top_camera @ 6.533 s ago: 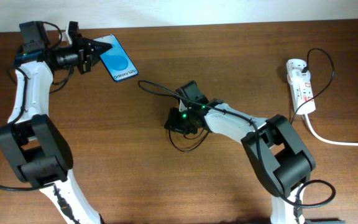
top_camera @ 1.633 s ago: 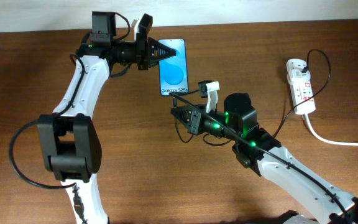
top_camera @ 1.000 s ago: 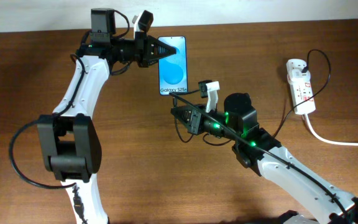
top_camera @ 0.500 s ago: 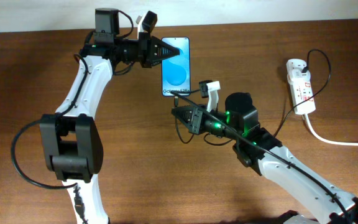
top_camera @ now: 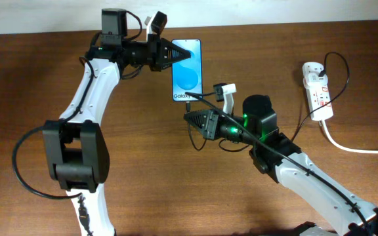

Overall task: Plug charger to phone and switch on socket
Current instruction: 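Align and push the plug into the phone's bottom port with the right gripper, then release the plug and lower the phone onto the table with the left gripper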

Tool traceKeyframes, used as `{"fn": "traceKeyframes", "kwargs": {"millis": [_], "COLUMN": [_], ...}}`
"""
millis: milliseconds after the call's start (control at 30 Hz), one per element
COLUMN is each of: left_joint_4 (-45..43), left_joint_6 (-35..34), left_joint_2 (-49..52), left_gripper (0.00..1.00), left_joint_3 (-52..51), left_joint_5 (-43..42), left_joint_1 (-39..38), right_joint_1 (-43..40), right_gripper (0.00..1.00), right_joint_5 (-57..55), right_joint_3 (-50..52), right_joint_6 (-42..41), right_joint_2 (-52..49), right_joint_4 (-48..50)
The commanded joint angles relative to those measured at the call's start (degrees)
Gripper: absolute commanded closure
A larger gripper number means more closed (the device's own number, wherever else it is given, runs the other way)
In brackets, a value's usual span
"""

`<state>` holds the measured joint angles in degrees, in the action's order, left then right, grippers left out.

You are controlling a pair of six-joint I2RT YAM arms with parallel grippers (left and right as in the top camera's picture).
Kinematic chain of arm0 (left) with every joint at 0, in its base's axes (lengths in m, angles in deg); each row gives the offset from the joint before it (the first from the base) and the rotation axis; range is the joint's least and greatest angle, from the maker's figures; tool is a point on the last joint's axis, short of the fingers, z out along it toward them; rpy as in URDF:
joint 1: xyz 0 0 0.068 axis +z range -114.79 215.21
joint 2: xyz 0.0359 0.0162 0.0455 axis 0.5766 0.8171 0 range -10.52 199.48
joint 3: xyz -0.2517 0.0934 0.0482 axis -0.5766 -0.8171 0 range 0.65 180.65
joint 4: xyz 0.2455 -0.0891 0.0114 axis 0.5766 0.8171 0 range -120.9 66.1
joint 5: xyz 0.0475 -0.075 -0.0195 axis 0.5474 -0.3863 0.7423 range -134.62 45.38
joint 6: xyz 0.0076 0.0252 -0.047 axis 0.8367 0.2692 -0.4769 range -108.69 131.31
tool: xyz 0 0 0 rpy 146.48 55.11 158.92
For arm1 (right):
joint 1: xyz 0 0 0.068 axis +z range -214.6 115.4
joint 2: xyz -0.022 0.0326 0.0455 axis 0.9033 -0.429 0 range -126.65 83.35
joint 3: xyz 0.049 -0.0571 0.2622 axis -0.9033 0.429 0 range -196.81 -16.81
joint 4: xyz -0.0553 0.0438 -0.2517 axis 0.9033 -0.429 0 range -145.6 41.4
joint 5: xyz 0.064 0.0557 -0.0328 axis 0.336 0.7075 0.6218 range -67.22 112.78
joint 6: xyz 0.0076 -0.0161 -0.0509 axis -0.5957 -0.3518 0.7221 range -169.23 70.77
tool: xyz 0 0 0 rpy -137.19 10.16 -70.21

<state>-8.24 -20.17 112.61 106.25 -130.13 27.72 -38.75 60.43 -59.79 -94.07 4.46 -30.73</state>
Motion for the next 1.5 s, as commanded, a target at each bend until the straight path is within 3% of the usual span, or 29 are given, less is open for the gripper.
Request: {"fn": "traceKeyframes", "kwargs": {"millis": [0,467,667,767,933,1167,1367,1467], "left_joint_4": [0.4,0.3,0.0,0.1,1.5,13.3,13.2,13.1], "left_joint_6": [-0.3,-0.3,-0.3,4.1,8.5,20.3,20.6,20.7], "left_joint_2": [-0.2,-0.2,-0.2,-0.2,-0.2,-0.2,5.6,8.3], "left_gripper": [1.00,1.00,1.00,1.00,1.00,1.00,1.00,1.00], "left_joint_3": [0.6,0.6,0.6,0.6,-0.5,-7.4,-8.7,-8.7], "left_joint_5": [-4.7,-4.7,-3.1,-2.6,6.0,25.0,25.5,31.0], "left_joint_1": [-1.2,-2.6,-1.7,-0.5,1.7,2.4,2.4,2.4], "right_joint_1": [-1.9,-1.9,-1.9,-1.9,-2.3,-4.5,-4.5,-4.5], "right_gripper": [0.96,0.96,0.70,0.49,0.35,0.30,0.29,0.29], "right_joint_5": [-3.7,-3.7,-3.1,-2.3,-2.3,-2.5,-3.8,-3.8], "right_joint_3": [-1.2,-1.2,-1.2,-1.2,-1.2,-1.2,-1.2,-1.2], "right_joint_6": [0.2,0.2,0.3,0.5,1.1,2.7,3.1,3.1], "right_joint_2": [0.7,0.7,0.7,0.7,0.7,0.7,0.7,0.7], "right_joint_4": [1.4,2.9,0.7,0.7,-0.6,-4.3,-7.0,-7.0]}}
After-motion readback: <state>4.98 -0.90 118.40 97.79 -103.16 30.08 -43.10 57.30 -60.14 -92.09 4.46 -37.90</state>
